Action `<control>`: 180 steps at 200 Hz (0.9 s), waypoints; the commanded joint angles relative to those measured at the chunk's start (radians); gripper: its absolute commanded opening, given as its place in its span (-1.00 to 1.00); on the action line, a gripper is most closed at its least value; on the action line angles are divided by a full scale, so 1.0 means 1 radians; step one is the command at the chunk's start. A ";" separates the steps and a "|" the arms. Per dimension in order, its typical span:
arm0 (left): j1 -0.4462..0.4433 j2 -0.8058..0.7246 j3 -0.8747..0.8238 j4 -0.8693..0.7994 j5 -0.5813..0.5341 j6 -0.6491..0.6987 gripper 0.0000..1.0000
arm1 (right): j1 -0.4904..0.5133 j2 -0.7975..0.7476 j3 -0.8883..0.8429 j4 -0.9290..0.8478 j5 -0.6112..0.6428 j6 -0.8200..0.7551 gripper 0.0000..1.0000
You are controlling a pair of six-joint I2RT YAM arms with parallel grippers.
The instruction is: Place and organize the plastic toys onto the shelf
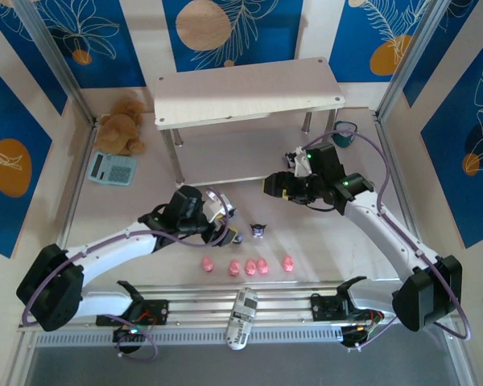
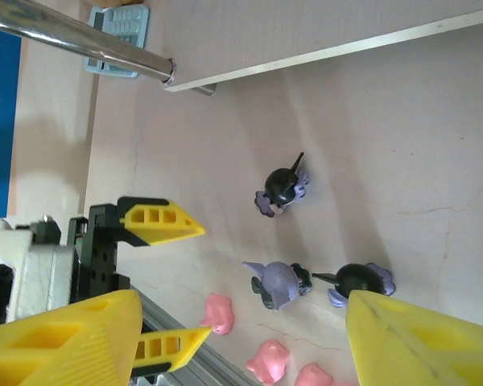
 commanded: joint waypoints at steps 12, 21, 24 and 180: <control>-0.012 0.041 0.014 -0.044 0.028 0.093 0.61 | -0.011 -0.048 -0.017 -0.034 -0.006 -0.023 0.36; -0.011 0.055 0.025 -0.057 0.028 0.108 0.61 | -0.014 -0.057 -0.019 -0.037 -0.005 -0.025 0.36; -0.012 0.061 0.030 -0.061 0.030 0.113 0.61 | -0.016 -0.059 -0.019 -0.037 -0.005 -0.023 0.36; -0.050 0.258 0.173 -0.196 0.128 0.240 0.54 | -0.052 -0.081 -0.037 -0.020 -0.026 -0.011 0.36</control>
